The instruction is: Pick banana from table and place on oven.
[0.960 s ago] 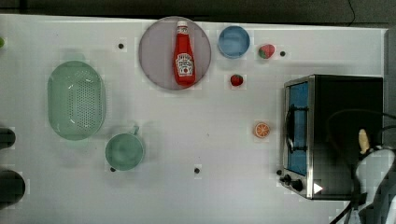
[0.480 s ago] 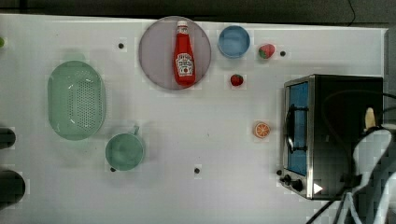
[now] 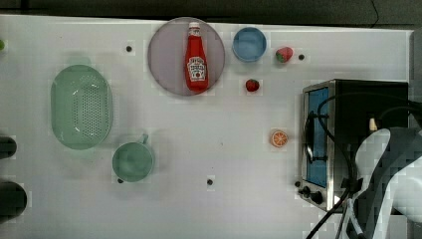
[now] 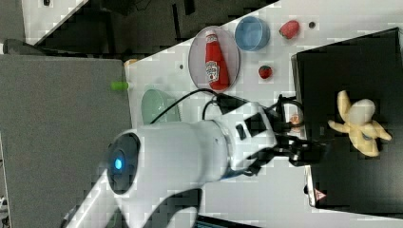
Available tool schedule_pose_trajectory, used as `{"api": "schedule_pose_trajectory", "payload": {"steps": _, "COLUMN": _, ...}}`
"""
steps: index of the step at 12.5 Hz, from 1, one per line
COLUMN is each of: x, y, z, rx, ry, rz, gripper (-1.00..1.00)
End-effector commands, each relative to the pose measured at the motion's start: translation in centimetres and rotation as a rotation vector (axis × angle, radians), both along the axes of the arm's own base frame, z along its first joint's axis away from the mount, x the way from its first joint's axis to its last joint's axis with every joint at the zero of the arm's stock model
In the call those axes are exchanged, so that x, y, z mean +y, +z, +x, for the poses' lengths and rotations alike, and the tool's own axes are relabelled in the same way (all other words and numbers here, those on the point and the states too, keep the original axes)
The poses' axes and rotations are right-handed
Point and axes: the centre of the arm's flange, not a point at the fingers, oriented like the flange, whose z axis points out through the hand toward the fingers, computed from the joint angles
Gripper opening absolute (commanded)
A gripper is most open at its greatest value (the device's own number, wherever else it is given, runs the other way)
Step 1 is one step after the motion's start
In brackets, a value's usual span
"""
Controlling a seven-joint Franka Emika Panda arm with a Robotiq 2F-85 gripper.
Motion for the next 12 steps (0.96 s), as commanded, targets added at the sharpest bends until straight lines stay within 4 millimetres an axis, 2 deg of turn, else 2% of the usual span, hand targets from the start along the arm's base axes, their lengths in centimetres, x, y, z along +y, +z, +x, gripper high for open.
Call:
{"api": "schedule_pose_trajectory", "payload": {"steps": 1, "x": 4.3, "y": 10.2, "z": 0.8, "rx": -0.083, "ry": -0.002, "rz": 0.037, "gripper": 1.00}}
{"api": "schedule_pose_trajectory", "payload": {"steps": 3, "x": 9.4, "y": 13.6, "z": 0.9, "rx": -0.052, "ry": -0.130, "rz": 0.094, "gripper": 1.00}}
{"api": "schedule_pose_trajectory", "payload": {"steps": 7, "x": 21.3, "y": 18.2, "z": 2.1, "rx": -0.095, "ry": -0.341, "rz": 0.106, "gripper": 1.00}}
{"api": "schedule_pose_trajectory", "payload": {"steps": 9, "x": 26.4, "y": 19.2, "z": 2.1, "rx": -0.105, "ry": -0.395, "rz": 0.097, "gripper": 1.00}}
{"api": "schedule_pose_trajectory", "payload": {"steps": 10, "x": 28.1, "y": 19.2, "z": 1.5, "rx": -0.087, "ry": -0.459, "rz": 0.094, "gripper": 1.00}}
{"api": "schedule_pose_trajectory", "payload": {"steps": 12, "x": 30.3, "y": 18.8, "z": 0.3, "rx": -0.064, "ry": -0.604, "rz": 0.083, "gripper": 1.00}}
